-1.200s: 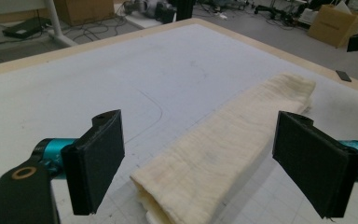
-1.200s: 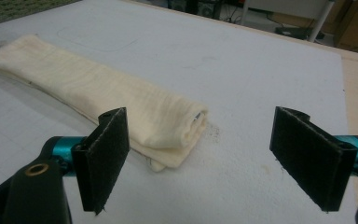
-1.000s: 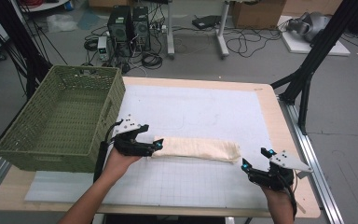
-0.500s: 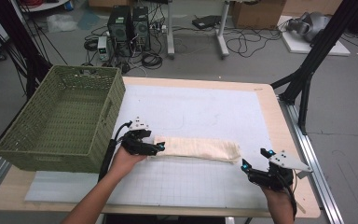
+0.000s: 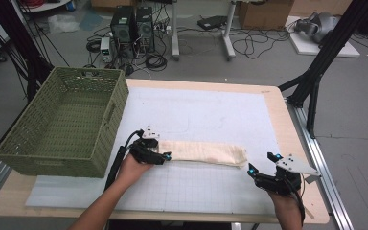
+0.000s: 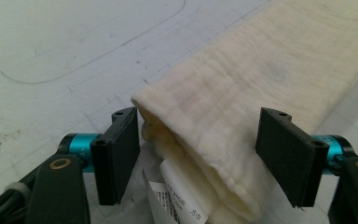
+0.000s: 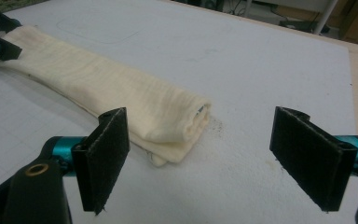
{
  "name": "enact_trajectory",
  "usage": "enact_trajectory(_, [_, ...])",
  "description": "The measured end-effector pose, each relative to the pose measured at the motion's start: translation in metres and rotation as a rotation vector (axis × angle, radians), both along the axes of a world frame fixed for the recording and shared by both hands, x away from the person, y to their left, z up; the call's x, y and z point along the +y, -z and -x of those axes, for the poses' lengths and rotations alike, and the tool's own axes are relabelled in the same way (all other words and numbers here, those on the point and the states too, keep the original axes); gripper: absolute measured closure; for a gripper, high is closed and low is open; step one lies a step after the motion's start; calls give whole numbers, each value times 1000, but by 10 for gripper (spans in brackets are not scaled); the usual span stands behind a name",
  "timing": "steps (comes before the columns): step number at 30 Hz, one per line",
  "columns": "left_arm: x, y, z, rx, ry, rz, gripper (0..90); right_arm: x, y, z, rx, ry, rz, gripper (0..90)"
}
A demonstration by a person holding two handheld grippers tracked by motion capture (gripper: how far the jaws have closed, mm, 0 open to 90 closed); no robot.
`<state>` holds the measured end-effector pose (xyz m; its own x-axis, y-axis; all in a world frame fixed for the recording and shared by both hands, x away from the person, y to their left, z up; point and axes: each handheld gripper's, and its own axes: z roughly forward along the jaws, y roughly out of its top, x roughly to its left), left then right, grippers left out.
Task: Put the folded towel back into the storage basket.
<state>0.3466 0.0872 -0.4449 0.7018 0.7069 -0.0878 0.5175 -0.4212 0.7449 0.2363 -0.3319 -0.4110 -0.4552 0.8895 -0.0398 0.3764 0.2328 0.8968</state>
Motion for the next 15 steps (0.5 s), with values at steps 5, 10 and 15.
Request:
enact_trajectory(5, [-2,-2,3,12,19,4,461,0,0,0,1,2,0,186])
enact_trajectory(10, [-4,-2,6,23,65,35,704,1,0,0,7,1,1,186])
enact_trajectory(15, [-4,-4,8,-6,82,31,793,1,0,-1,4,-5,6,189])
